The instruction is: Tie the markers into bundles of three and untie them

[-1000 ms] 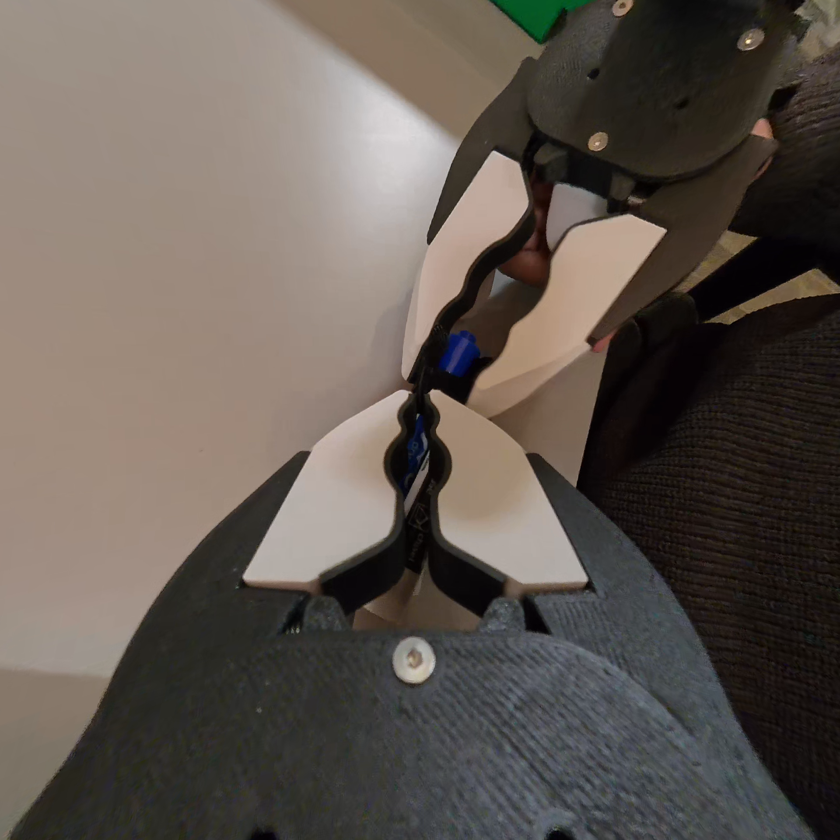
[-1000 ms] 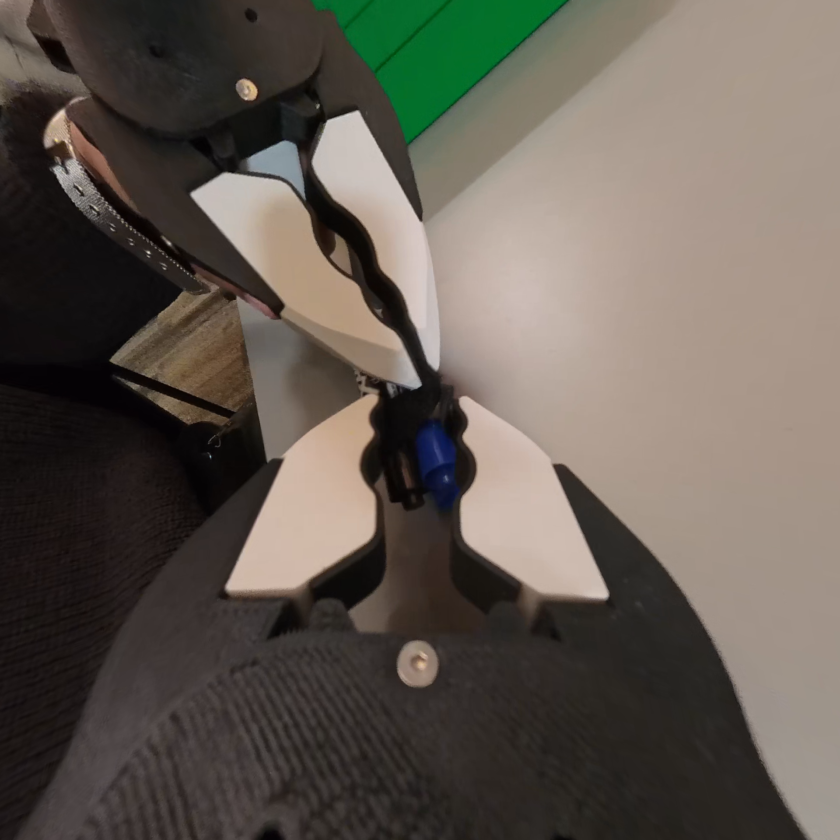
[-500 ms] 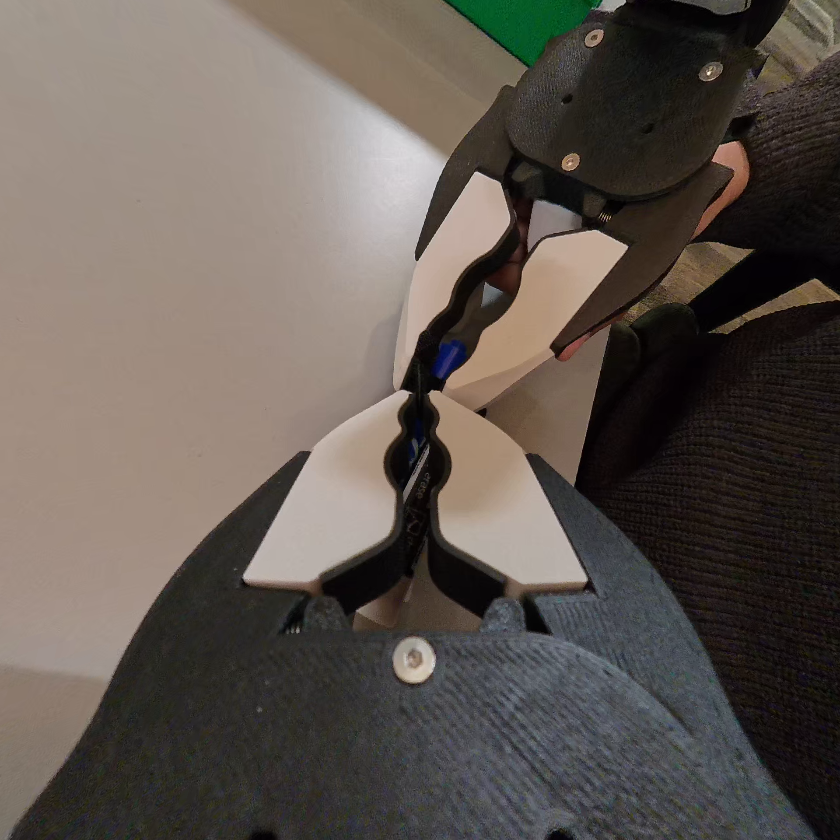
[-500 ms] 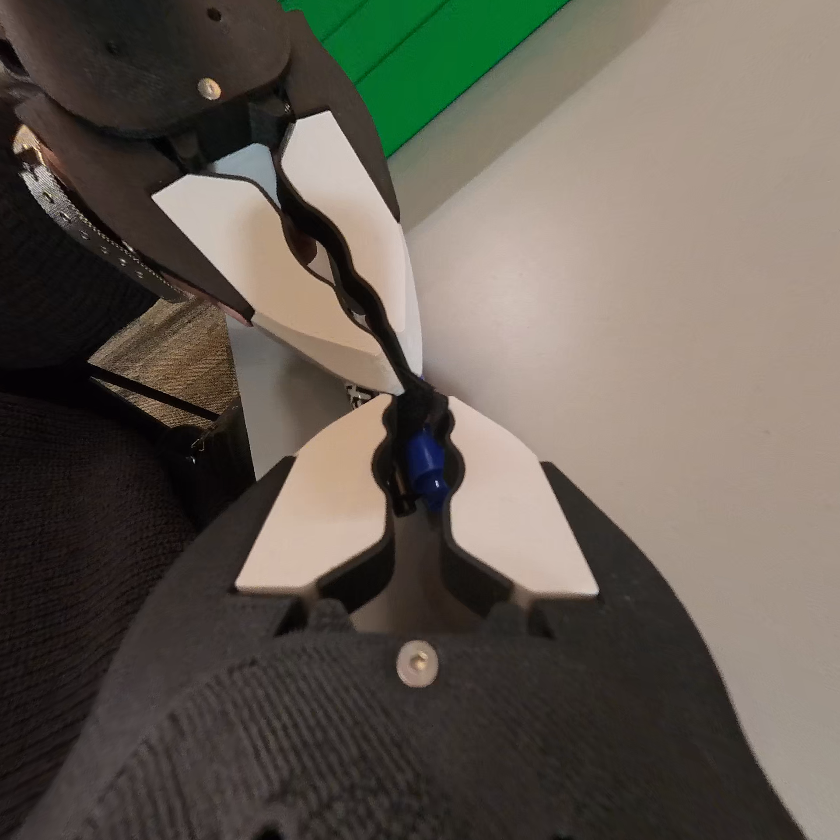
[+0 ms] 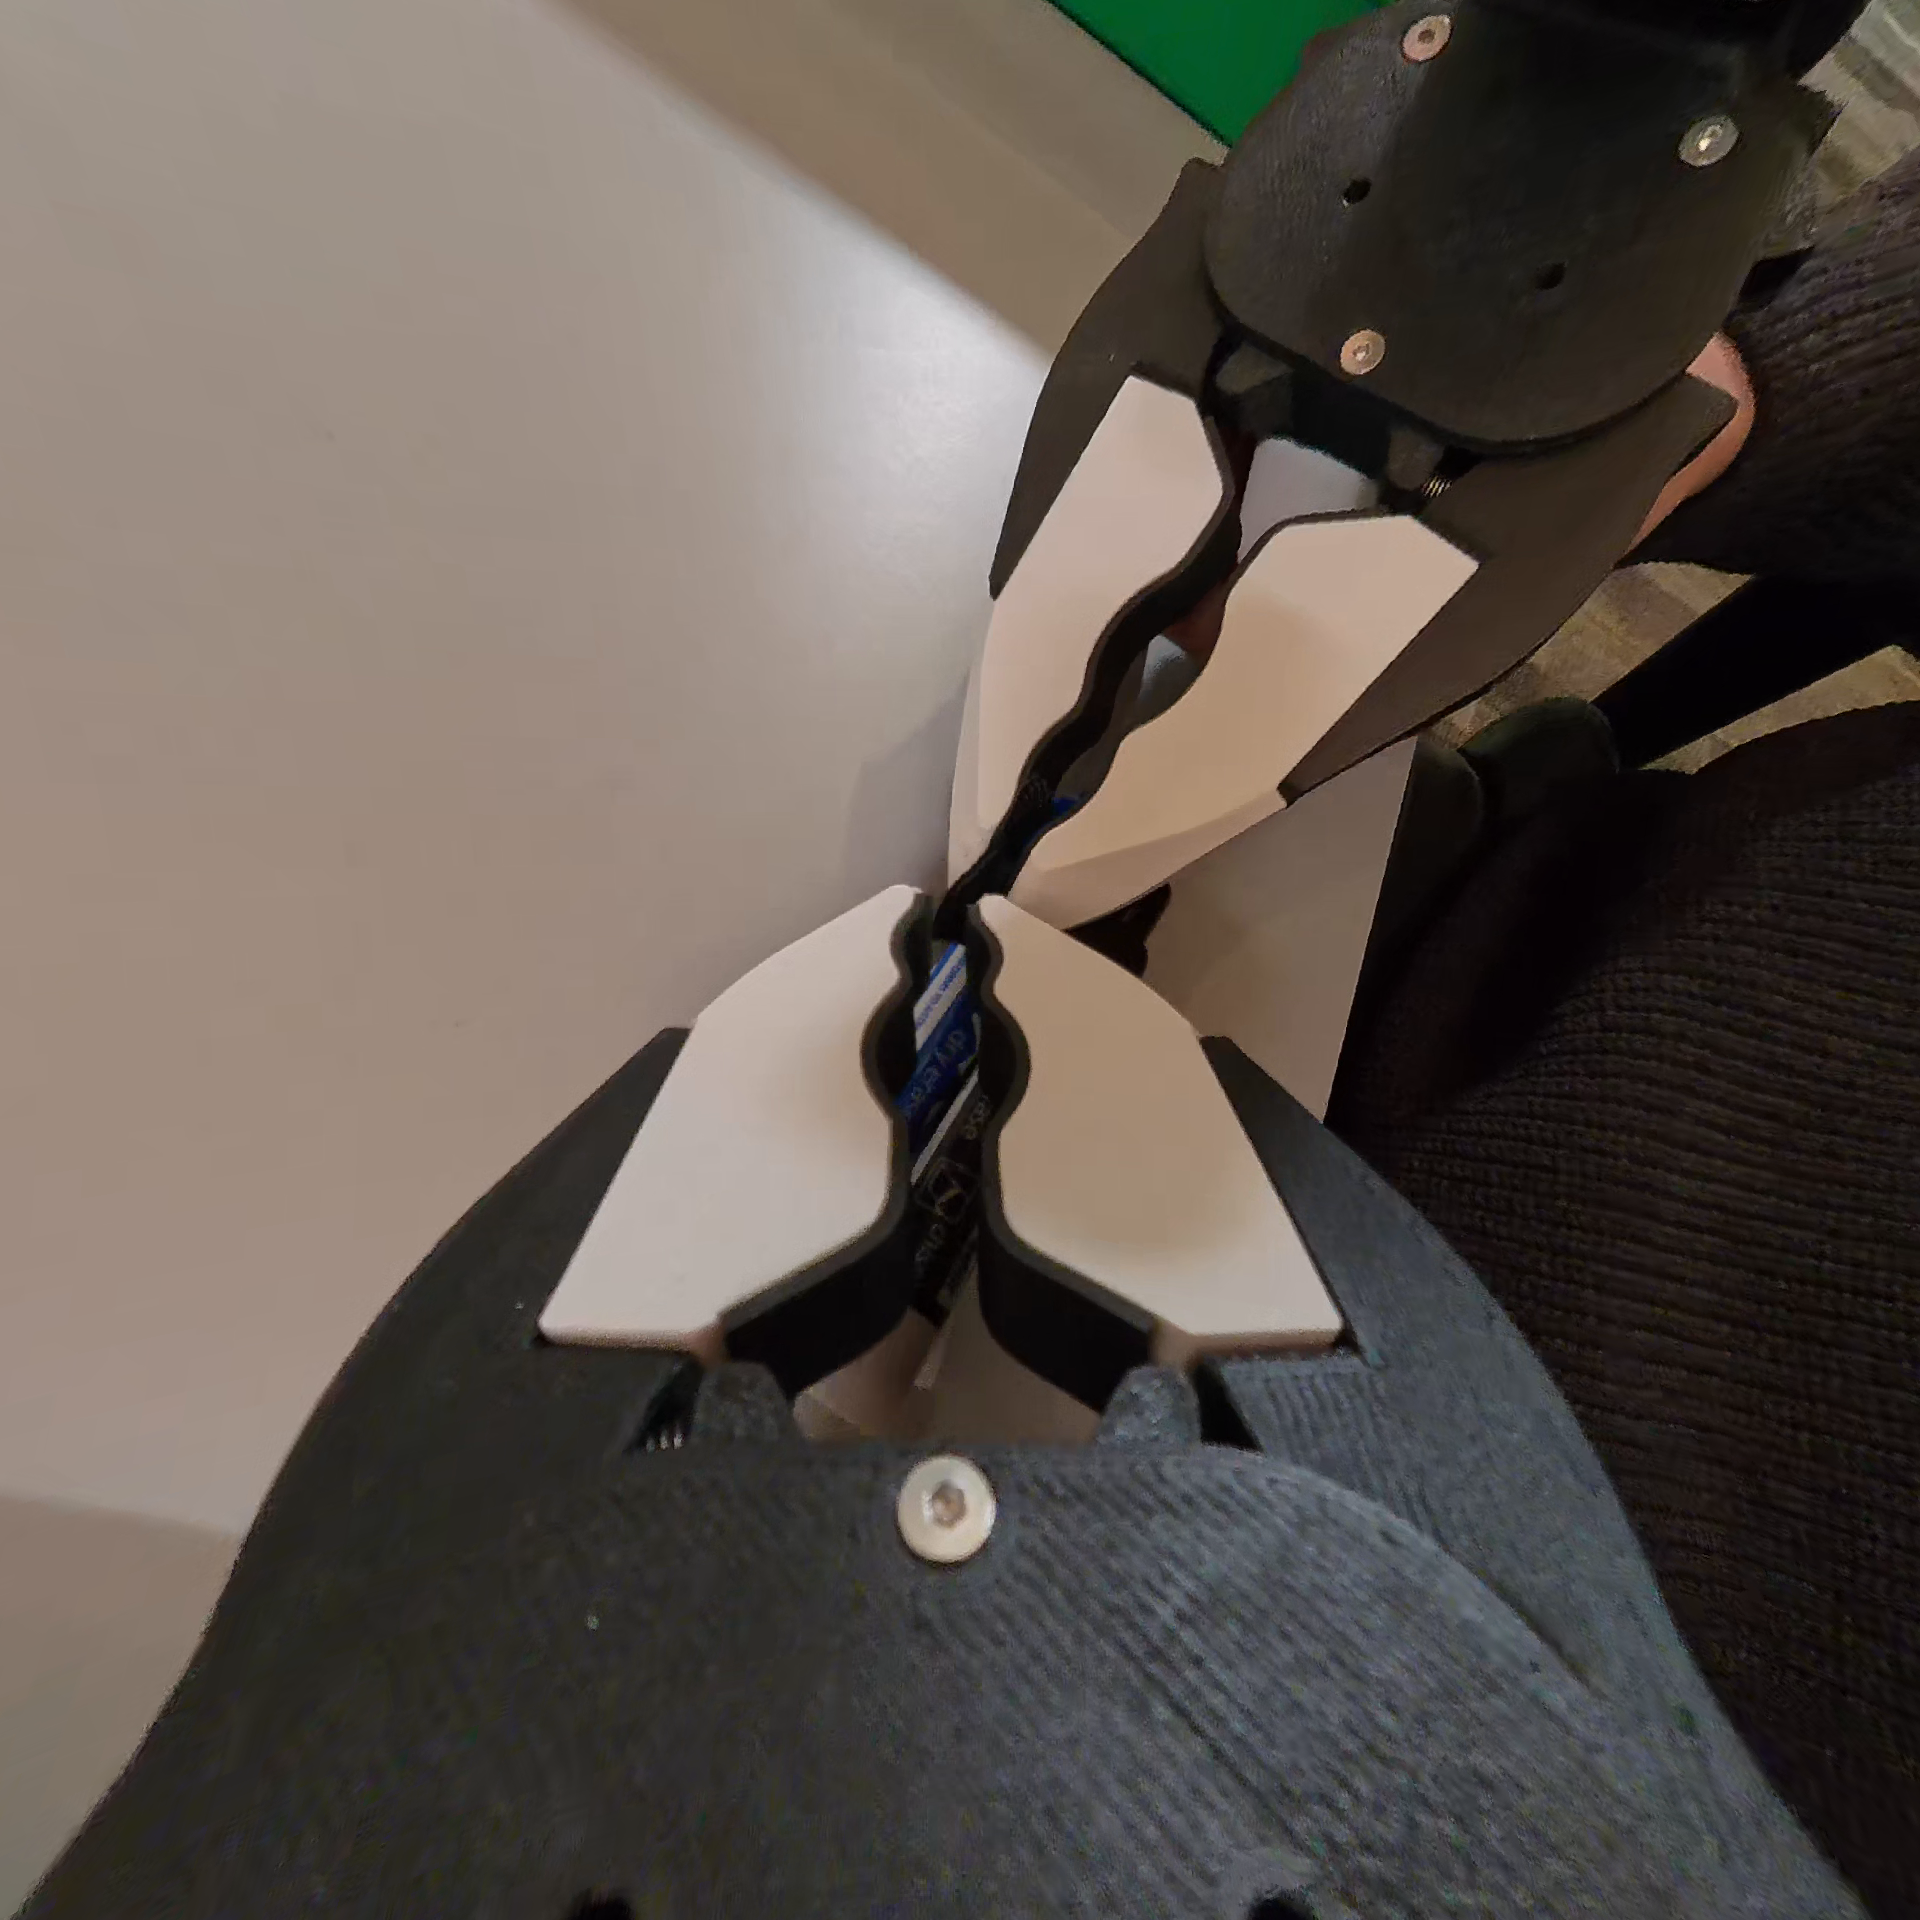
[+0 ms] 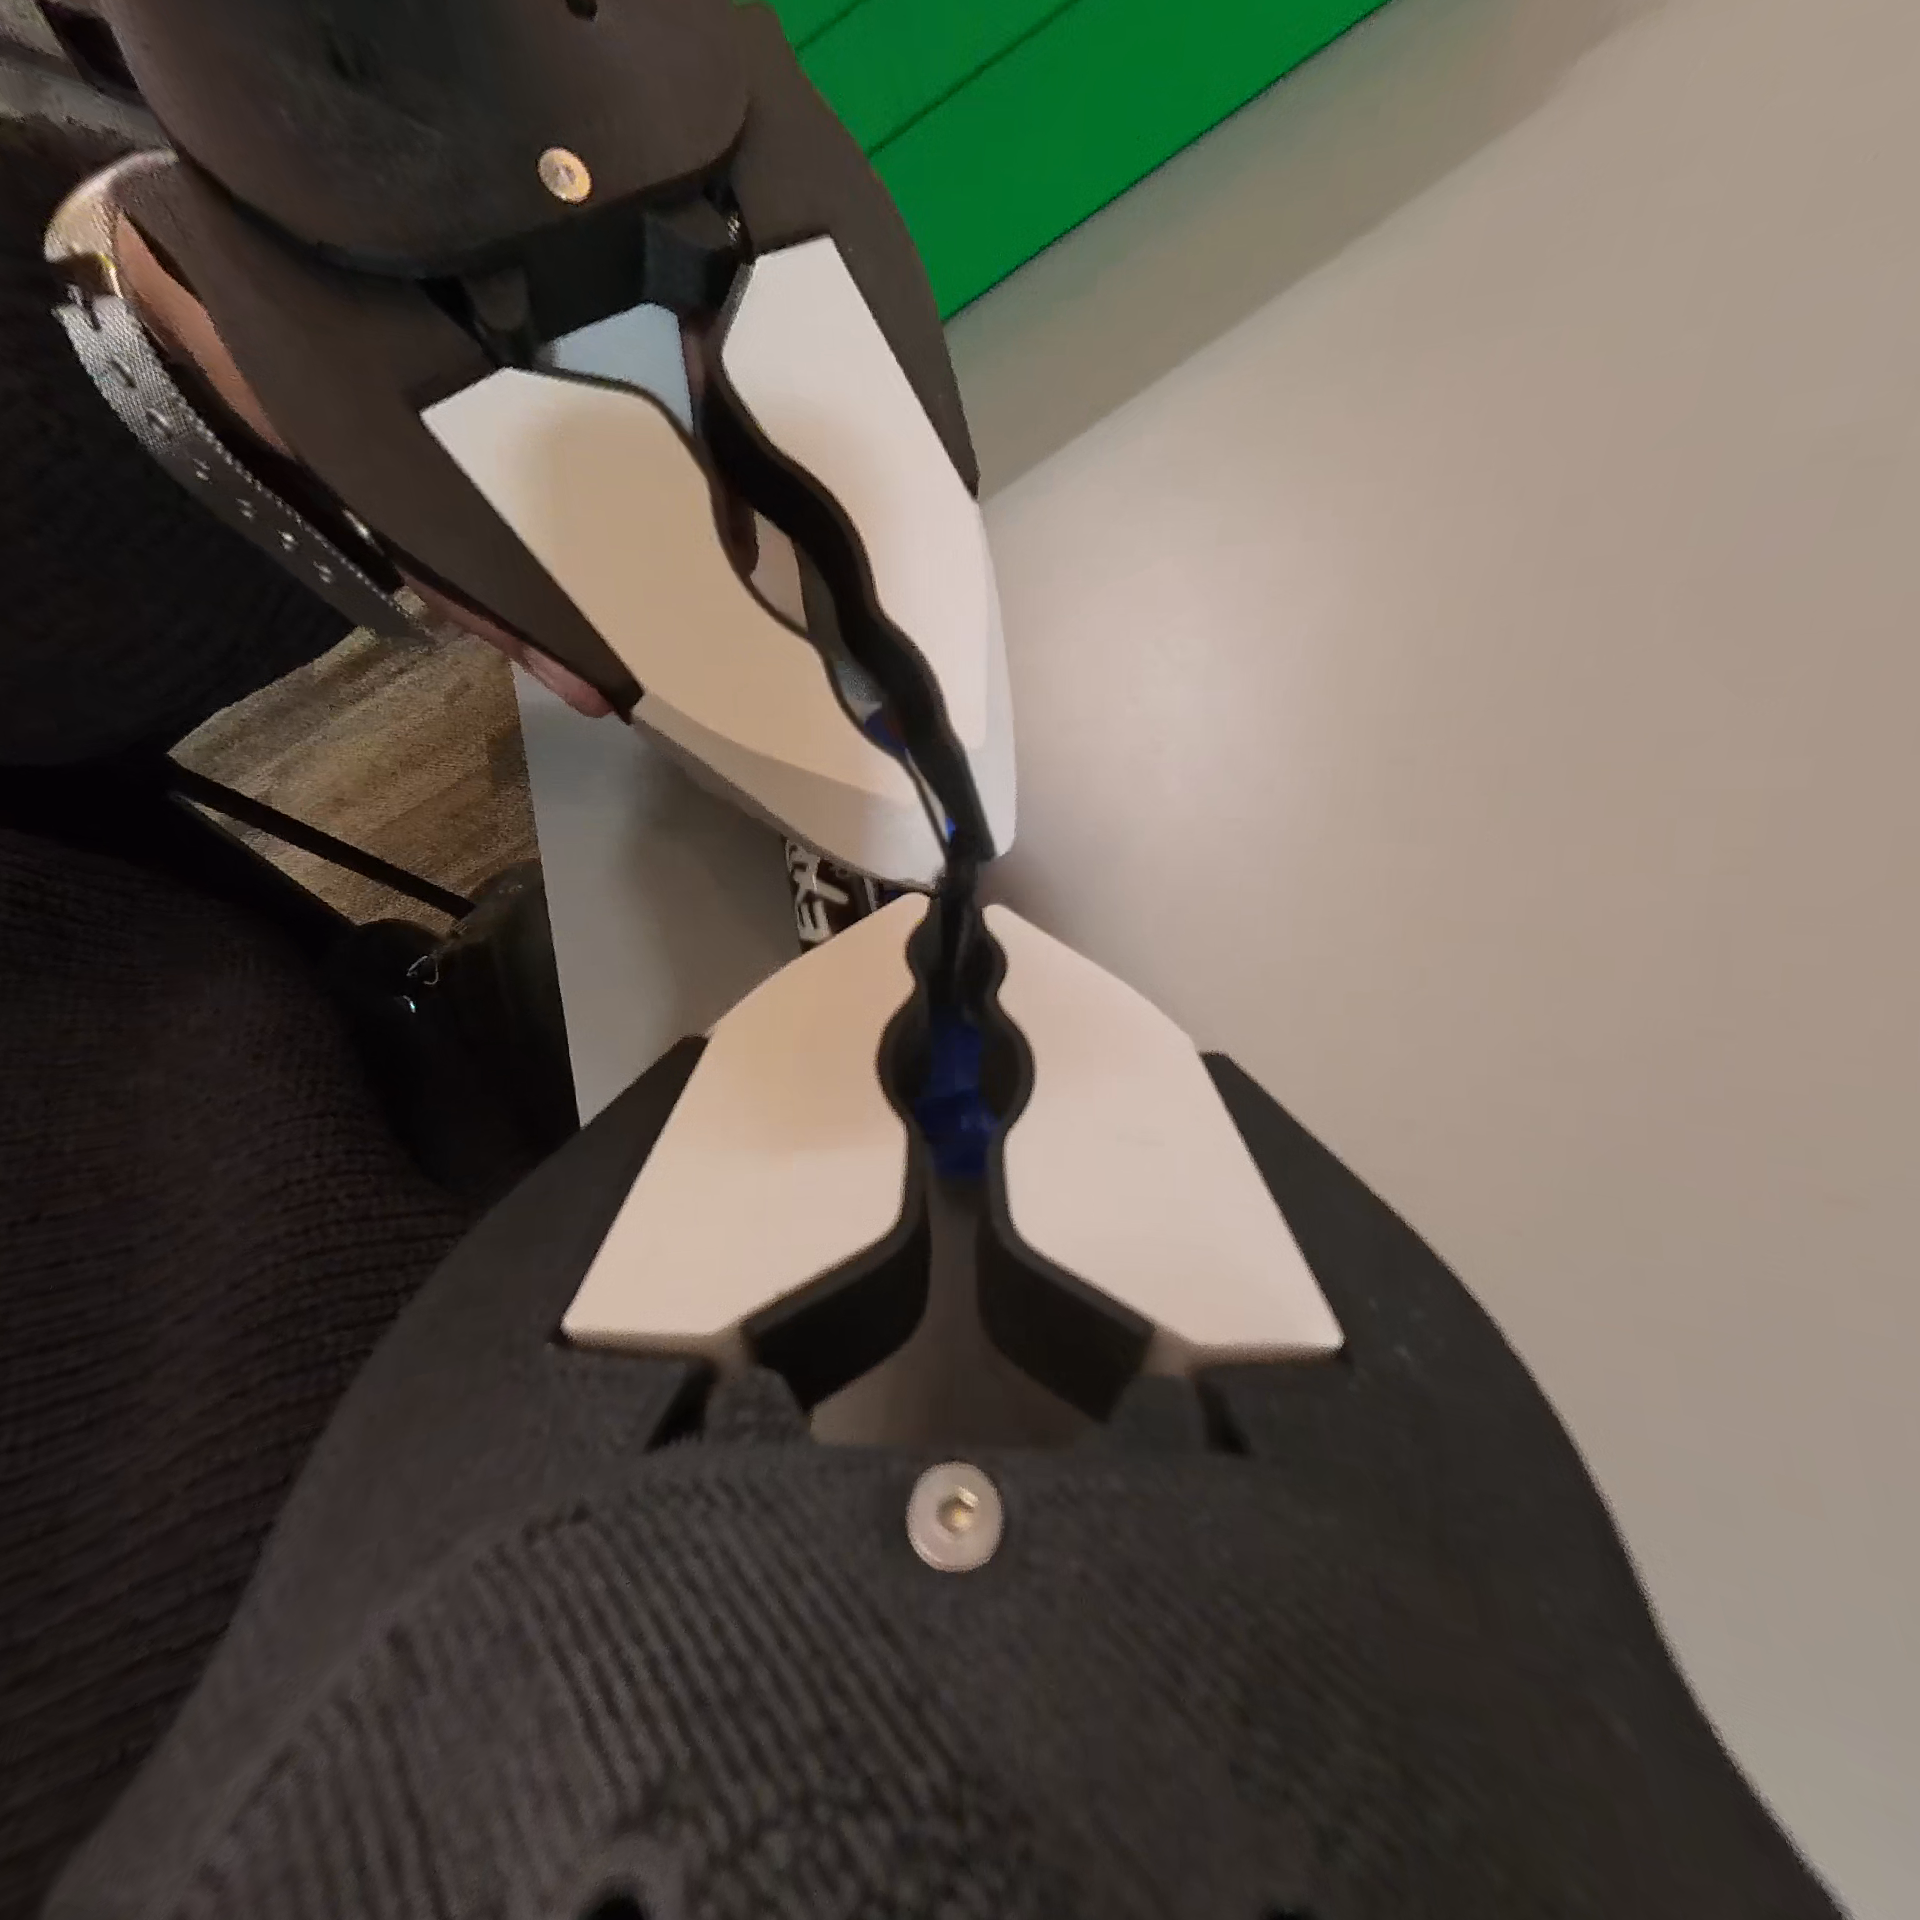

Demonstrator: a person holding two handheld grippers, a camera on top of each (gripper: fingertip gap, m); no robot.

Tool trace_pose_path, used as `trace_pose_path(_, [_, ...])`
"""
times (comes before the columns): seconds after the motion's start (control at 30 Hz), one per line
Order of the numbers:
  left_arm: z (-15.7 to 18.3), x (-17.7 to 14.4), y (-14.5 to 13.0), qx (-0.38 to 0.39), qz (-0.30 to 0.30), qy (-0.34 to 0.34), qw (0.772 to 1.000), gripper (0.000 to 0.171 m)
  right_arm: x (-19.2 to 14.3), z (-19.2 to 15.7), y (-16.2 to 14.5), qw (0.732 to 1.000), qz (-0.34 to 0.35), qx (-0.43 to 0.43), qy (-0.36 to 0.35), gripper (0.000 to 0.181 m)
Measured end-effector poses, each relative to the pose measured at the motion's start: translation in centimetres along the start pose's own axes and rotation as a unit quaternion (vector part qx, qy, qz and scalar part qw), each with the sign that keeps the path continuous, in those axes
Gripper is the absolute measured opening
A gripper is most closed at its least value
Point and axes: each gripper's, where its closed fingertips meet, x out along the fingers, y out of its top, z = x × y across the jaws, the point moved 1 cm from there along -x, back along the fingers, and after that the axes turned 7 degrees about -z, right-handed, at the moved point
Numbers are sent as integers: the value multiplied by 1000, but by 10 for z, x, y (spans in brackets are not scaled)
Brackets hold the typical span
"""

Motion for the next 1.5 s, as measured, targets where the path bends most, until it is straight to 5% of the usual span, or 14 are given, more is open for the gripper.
trace_pose_path(0.3, [-20,-25,-14,53,-9,61,997,47,-13,4,6,999,15,-27,-21,4])
trace_pose_path(0.6, [-47,-32,-24,-156,10,24,987,30,-23,20,4,999,24,-5,-41,4])
trace_pose_path(0.83, [-42,-22,-33,-144,-19,28,989,30,-16,18,-1,999,21,19,-23,4])
trace_pose_path(1.17, [-23,-26,-28,-5,-13,32,999,34,-13,14,-4,999,16,34,-5,5])
trace_pose_path(1.33, [-29,-43,-41,-51,-63,60,995,39,-13,15,-4,999,15,34,-5,5])
trace_pose_path(1.5, [-30,-45,-47,-109,-58,35,992,26,-13,15,-5,999,16,38,-4,5])
